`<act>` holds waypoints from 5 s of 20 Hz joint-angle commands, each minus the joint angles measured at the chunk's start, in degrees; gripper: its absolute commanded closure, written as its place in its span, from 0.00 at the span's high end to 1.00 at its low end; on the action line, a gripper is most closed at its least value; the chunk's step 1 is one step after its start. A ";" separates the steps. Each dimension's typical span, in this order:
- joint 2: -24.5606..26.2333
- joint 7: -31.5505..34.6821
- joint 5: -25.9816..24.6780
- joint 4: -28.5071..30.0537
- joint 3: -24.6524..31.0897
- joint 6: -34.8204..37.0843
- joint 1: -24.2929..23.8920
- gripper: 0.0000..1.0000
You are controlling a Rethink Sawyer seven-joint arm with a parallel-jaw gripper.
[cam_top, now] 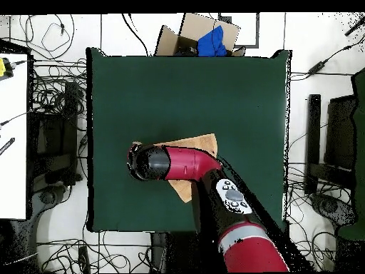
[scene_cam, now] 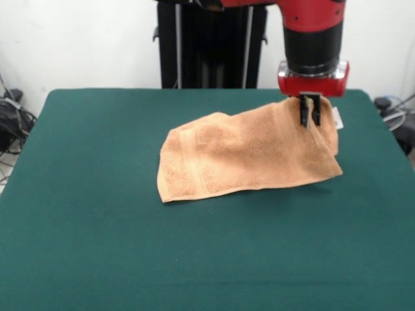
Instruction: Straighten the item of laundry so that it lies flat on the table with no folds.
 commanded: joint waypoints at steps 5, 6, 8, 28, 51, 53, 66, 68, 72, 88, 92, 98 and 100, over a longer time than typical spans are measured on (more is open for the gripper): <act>5.17 7.55 -1.57 -2.86 -4.06 -4.19 3.52 0.00; 4.94 7.75 -1.49 -2.82 -4.45 -4.05 3.67 0.00; 4.31 8.49 -1.00 -2.59 -5.43 -3.47 4.18 0.00; -5.63 8.11 3.45 1.15 -3.47 6.70 4.52 0.00; 10.27 9.19 1.19 -5.78 -9.00 -8.54 7.80 0.00; 11.81 10.03 1.15 -6.07 -10.22 -10.52 8.75 0.00; 18.13 10.44 4.19 -9.47 -12.01 -14.94 12.13 0.00; 18.22 11.09 5.56 -10.34 -11.27 -14.37 12.66 0.00; 16.95 11.84 8.58 -12.52 -10.14 -10.67 13.32 0.00; 7.32 14.09 19.10 -12.19 -10.82 2.57 17.02 0.00; 5.70 13.21 20.21 -12.79 -11.30 6.39 16.58 0.00; 3.14 12.65 20.86 -12.91 -12.03 10.94 16.22 0.00; 3.17 12.75 20.85 -13.23 -12.37 11.22 16.38 0.00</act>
